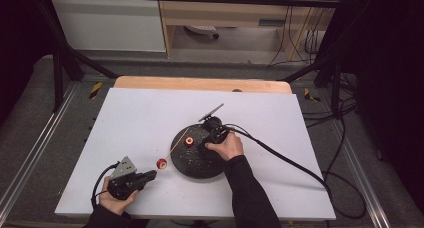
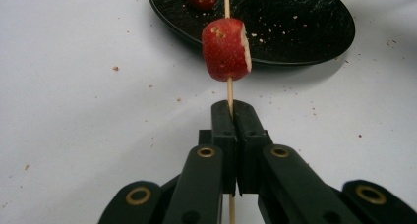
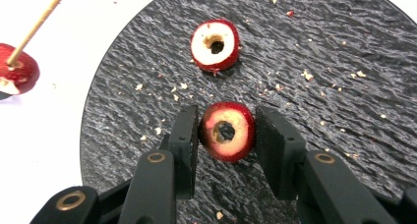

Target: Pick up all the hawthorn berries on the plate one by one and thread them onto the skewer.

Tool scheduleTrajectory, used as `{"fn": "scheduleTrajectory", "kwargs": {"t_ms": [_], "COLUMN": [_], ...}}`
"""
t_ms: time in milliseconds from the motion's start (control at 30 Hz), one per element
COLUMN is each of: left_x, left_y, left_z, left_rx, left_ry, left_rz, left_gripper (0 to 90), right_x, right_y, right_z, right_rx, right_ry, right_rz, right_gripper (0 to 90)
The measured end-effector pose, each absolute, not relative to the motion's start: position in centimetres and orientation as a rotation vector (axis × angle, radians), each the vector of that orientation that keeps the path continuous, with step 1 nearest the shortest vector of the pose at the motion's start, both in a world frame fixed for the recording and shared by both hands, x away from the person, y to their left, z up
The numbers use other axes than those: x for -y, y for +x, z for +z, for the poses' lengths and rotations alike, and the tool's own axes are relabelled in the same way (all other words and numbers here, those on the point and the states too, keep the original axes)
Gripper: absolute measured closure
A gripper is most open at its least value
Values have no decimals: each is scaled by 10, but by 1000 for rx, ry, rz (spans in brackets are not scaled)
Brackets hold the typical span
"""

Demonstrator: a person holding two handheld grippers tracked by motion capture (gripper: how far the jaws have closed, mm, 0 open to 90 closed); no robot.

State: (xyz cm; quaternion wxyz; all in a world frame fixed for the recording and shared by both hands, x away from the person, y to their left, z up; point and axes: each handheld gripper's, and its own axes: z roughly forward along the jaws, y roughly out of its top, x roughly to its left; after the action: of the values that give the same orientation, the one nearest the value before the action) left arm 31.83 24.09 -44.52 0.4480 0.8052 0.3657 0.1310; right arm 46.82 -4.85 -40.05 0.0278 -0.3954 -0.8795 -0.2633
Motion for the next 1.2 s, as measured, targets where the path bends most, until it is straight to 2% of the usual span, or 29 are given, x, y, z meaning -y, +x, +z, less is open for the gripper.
{"fn": "scheduleTrajectory", "kwargs": {"t_ms": [467,1200], "left_x": [-240,-238], "left_y": [318,316], "left_z": [-445,-443], "left_rx": [-904,-897], "left_ry": [1986,1970], "left_rz": [331,334], "left_gripper": [882,882], "right_x": [60,93], "right_y": [457,434], "right_z": [-391,-384], "right_rx": [2688,2482], "right_ry": [-1236,-1303], "right_rz": [-926,-1361], "right_gripper": [632,634]}}
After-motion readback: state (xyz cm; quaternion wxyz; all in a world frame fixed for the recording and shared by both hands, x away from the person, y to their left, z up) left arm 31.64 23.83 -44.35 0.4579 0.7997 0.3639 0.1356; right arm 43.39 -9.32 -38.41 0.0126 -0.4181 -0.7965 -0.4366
